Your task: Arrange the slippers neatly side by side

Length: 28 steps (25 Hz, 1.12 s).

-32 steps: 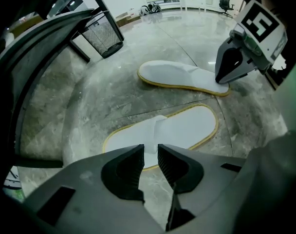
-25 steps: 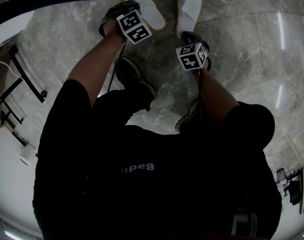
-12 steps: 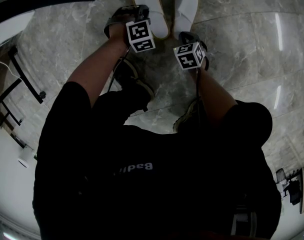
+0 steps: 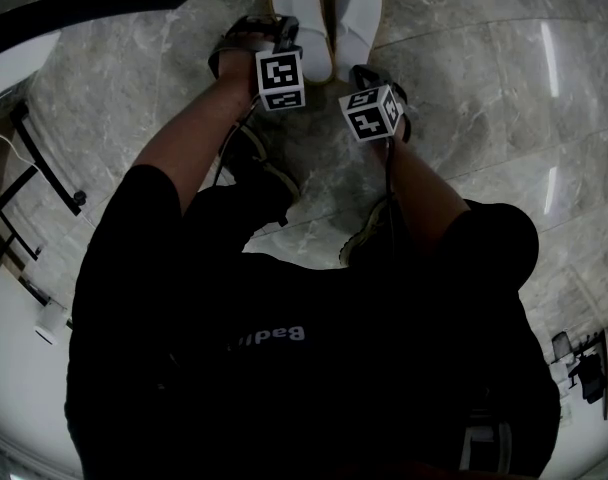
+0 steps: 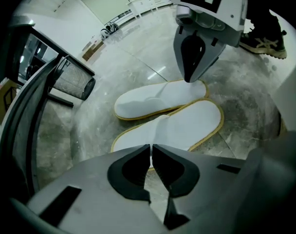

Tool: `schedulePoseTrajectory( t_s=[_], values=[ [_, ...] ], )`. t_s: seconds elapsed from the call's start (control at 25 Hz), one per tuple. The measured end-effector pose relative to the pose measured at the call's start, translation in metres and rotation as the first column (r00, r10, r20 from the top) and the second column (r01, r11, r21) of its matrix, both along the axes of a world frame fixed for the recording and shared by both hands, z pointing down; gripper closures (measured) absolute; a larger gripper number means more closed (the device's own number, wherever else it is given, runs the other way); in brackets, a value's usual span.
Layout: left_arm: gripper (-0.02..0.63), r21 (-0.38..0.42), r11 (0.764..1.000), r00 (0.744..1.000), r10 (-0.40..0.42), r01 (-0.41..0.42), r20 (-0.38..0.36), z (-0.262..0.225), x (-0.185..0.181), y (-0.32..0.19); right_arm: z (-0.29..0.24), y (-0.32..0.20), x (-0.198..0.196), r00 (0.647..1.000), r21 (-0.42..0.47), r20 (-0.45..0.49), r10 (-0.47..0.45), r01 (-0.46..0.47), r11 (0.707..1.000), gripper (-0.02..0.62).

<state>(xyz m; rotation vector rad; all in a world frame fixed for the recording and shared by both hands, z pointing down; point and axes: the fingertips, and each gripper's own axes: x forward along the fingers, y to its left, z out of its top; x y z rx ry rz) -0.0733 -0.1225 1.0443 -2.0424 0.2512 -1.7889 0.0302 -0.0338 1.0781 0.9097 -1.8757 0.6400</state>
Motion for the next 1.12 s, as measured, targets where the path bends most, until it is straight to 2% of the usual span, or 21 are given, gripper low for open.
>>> schedulePoseTrajectory(
  t_s=[0.2, 0.32, 0.4, 0.84, 1.12],
  values=[
    [0.591, 0.031, 0.993, 0.992, 0.116, -0.117, 0.039, 0.003, 0.006, 0.006, -0.003, -0.002, 0.002, 1.0, 0.007, 0.004, 0.008, -0.008, 1.0, 0.595],
    [0.59, 0.054, 0.979, 0.979, 0.191, -0.195, 0.066, 0.005, 0.01, 0.005, -0.004, -0.001, 0.003, 1.0, 0.006, 0.006, 0.013, -0.013, 1.0, 0.595],
    [0.589, 0.058, 0.974, 0.974, 0.212, -0.217, 0.083, 0.007, 0.009, 0.003, -0.004, 0.0, 0.004, 1.0, 0.005, 0.005, 0.014, -0.014, 1.0, 0.595],
    [0.58, 0.036, 0.983, 0.981, 0.178, -0.181, 0.08, 0.003, 0.008, 0.001, -0.008, -0.002, 0.006, 1.0, 0.007, 0.018, 0.025, -0.025, 1.0, 0.595],
    [0.571, 0.034, 0.988, 0.988, 0.146, -0.147, 0.042, -0.015, 0.008, 0.003, -0.018, -0.004, 0.008, 0.998, 0.004, 0.03, 0.046, -0.047, 0.999, 0.595]
  ],
)
